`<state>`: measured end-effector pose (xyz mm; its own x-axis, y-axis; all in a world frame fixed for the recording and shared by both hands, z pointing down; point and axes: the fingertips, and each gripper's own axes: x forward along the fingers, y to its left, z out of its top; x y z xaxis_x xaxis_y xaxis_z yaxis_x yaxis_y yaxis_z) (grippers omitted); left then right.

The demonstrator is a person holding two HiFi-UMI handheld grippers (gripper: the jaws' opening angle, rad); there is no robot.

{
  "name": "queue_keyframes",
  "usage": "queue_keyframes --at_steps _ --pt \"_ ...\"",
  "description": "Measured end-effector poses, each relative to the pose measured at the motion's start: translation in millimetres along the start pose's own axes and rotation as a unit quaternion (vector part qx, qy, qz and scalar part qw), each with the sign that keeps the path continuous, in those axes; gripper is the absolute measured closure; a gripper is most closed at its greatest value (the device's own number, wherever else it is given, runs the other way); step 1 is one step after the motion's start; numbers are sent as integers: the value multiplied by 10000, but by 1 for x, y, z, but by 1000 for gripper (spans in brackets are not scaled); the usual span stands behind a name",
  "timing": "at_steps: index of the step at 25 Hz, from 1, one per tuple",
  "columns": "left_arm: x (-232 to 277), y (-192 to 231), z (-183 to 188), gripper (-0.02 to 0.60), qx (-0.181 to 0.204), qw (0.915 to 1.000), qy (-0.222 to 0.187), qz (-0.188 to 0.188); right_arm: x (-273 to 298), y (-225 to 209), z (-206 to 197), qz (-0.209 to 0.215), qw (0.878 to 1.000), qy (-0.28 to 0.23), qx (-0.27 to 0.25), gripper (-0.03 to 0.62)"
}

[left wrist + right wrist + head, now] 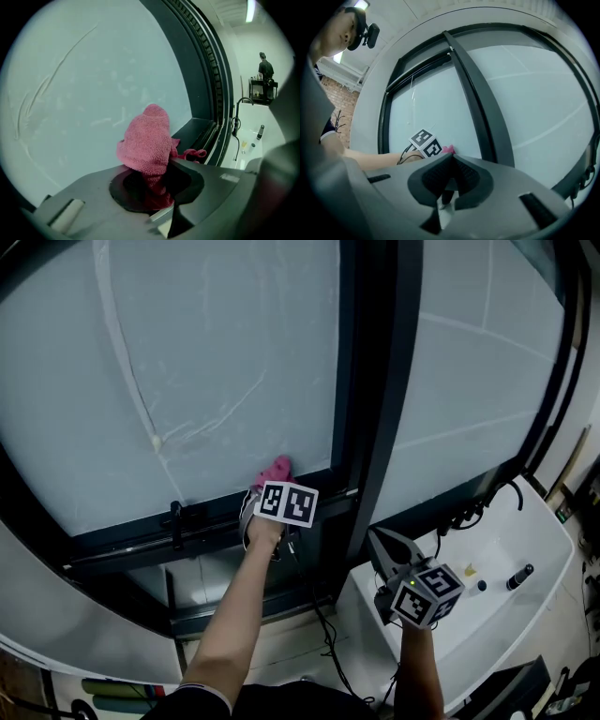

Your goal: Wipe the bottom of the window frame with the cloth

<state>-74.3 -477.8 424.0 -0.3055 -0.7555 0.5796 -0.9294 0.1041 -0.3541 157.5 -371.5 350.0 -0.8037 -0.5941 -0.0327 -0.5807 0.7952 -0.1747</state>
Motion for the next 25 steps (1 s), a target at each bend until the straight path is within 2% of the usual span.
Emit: queue_keyframes --at_steps 15,19,22,25 --pt "-22 110 -70 506 -582 9944 324 822 42 59 -13 725 9972 155 6 594" --pt "-23 117 -75 506 -670 9938 281 844 50 73 -15 831 9964 144 8 594" --pt "-26 118 -74 505 -691 9938 132 855 49 77 -12 817 9966 89 -6 594" --pt "-45 111 -63 503 -822 9939 -334 651 47 80 -6 768 9970 46 -59 594"
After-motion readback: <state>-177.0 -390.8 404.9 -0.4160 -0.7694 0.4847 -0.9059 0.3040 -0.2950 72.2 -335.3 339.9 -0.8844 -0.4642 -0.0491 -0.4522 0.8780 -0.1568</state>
